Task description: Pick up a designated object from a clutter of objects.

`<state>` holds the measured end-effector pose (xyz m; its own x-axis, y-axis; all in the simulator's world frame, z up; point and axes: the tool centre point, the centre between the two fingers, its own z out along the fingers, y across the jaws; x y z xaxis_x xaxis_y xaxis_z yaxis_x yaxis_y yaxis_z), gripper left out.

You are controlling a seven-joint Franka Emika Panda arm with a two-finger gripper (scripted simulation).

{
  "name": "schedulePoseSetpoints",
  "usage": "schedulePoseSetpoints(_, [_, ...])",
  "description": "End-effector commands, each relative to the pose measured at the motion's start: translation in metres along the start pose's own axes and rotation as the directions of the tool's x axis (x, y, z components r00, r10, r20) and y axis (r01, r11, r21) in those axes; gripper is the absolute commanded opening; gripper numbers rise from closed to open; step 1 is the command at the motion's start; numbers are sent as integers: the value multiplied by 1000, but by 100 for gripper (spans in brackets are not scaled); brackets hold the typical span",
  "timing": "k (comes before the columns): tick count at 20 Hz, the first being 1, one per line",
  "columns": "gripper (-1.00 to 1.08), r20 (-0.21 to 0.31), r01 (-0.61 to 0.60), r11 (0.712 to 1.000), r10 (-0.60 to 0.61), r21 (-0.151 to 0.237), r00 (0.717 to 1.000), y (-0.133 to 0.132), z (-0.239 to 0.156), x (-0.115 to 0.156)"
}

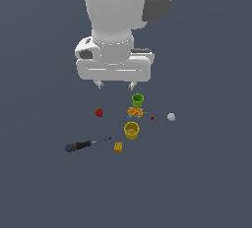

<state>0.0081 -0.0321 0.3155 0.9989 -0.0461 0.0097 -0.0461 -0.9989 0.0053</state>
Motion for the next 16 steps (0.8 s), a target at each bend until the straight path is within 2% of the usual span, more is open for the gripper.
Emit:
schedulePoseSetpoints(1, [100, 0, 0, 1000, 0, 0, 1000, 0, 0, 0])
schedulePoseSetpoints(10, [100, -27, -36, 999, 37, 25, 999, 9, -7, 4])
schedulePoseSetpoints(16, [100, -27, -35, 999, 35, 25, 999, 9, -8, 5])
